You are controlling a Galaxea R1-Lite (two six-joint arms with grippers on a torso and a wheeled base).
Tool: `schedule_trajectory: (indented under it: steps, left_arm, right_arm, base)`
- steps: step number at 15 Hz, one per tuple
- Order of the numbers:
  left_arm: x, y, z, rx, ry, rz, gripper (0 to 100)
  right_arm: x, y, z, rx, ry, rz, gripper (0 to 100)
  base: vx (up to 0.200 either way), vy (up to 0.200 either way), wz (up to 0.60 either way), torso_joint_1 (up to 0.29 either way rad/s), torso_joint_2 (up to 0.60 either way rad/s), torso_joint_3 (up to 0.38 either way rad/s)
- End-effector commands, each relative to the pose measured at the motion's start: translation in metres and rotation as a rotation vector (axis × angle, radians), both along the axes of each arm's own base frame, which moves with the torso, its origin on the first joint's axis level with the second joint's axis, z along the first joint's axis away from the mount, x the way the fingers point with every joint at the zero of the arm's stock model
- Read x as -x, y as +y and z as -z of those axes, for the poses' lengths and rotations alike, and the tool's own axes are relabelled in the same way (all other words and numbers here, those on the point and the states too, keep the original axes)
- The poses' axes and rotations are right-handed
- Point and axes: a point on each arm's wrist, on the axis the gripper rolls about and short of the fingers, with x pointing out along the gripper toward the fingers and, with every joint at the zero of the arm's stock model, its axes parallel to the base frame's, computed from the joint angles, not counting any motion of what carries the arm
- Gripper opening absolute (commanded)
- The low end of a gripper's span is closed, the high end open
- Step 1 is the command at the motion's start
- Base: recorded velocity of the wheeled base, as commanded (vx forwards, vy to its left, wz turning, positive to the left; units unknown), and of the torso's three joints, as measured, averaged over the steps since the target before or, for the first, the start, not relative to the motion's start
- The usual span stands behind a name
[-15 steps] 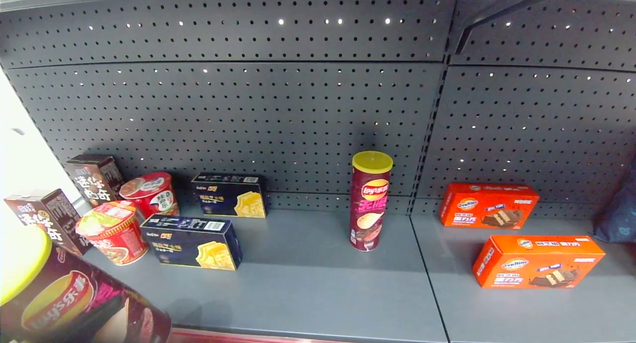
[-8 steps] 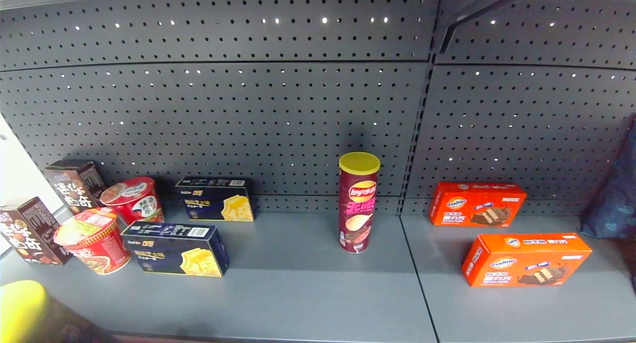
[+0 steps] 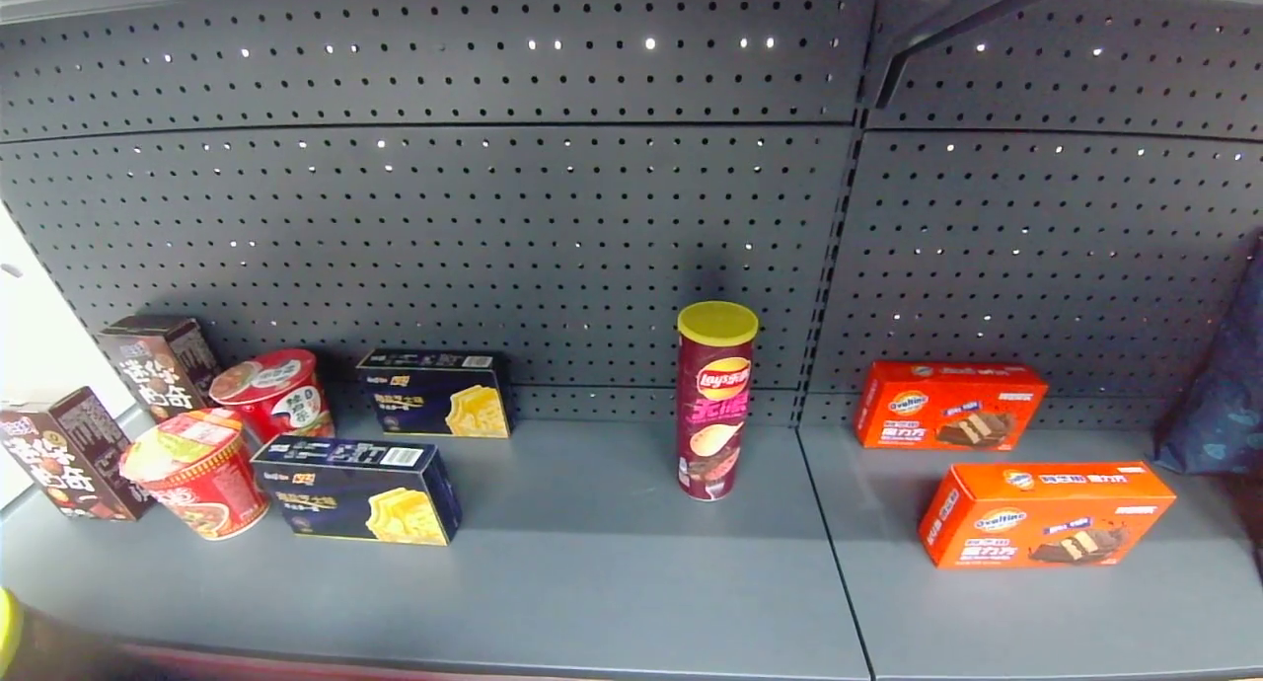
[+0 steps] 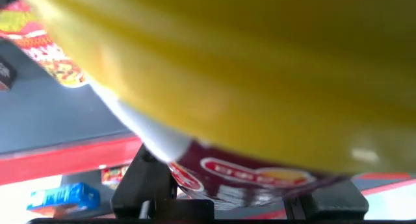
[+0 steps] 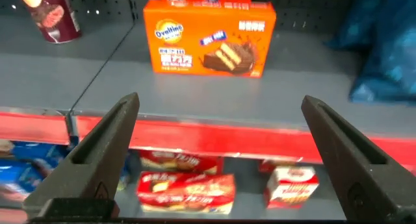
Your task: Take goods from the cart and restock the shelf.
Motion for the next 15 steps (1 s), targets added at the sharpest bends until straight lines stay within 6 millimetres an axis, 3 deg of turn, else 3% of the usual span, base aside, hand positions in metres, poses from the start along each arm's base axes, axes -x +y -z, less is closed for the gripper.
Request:
schedule_trajectory:
  steps: [1,3,7,9,12,15]
  left_arm:
    - [0.005,0.0,-0.006,-0.002,-0.034,0.005,0]
    - [0.005,0.0,-0.004,0.0,-0.009,0.022,0]
    - [0.005,-0.001,-0.014,0.027,-0.039,0.054,0]
    - [0.005,-0.001,-0.017,0.03,-0.046,0.07,0]
    - [0.007,-0.003,-0.021,0.051,-0.055,0.146,0]
    - [0.007,-0.003,-0.032,0.056,-0.086,0.166,0]
  right_arm:
    - [-0.025,0.001,-0.143,-0.025,-0.071,-0.087,100]
    - [-0.032,0.005,-0.118,0.105,0.119,-0.306,100]
    - [-0.058,0.017,-0.13,-0.003,0.205,-0.51,100]
    - [-0.093,0.033,-0.147,-0.014,0.208,-0.643,100]
    - [-0.137,0.056,-0.157,-0.011,0.259,-0.754,100]
    - [-0.192,0.08,-0.147,0.108,0.296,-0.806,100]
  base:
    - [0.0,0.0,0.0,0.0,0.0,0.0]
    - [0.0,0.0,0.0,0.0,0.0,0.0]
    - [0.0,0.0,0.0,0.0,0.0,0.0]
    - [0.0,0.0,0.0,0.0,0.0,0.0]
    - [0.0,0.0,0.0,0.0,0.0,0.0]
    - [0.0,0.0,0.0,0.0,0.0,0.0]
